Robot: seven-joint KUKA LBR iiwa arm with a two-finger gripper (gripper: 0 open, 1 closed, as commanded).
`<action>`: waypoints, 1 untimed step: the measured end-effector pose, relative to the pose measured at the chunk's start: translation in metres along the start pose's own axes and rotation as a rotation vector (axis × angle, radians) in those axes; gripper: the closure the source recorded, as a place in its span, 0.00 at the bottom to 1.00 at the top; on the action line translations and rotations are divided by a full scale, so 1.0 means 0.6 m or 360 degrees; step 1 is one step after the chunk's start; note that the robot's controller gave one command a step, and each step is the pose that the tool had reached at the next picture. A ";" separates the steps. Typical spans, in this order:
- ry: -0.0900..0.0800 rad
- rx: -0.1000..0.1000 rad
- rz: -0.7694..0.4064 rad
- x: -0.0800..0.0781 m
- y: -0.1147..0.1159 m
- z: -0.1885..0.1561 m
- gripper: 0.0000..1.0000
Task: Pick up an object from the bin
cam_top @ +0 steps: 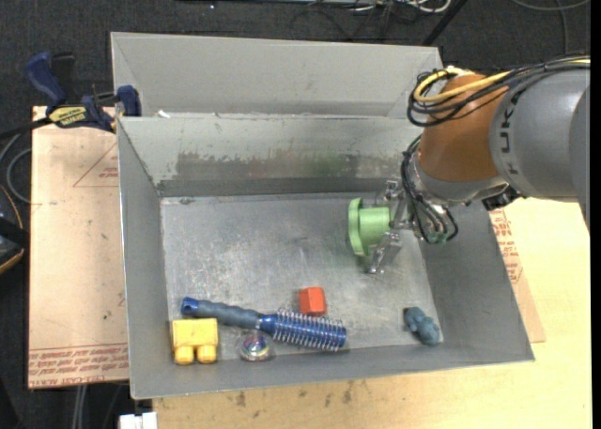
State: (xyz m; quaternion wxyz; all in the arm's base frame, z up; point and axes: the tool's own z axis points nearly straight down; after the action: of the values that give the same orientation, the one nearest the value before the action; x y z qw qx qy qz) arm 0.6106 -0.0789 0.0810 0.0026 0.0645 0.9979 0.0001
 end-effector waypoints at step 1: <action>0.0004 -0.0003 0.0010 -0.012 -0.003 0.007 1.00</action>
Offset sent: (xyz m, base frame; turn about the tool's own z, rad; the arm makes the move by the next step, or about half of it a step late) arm 0.0035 -0.0035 -0.0110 0.0097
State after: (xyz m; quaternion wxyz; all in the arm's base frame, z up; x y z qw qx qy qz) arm 0.6177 -0.0815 0.0770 0.0015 0.0676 0.9977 0.0010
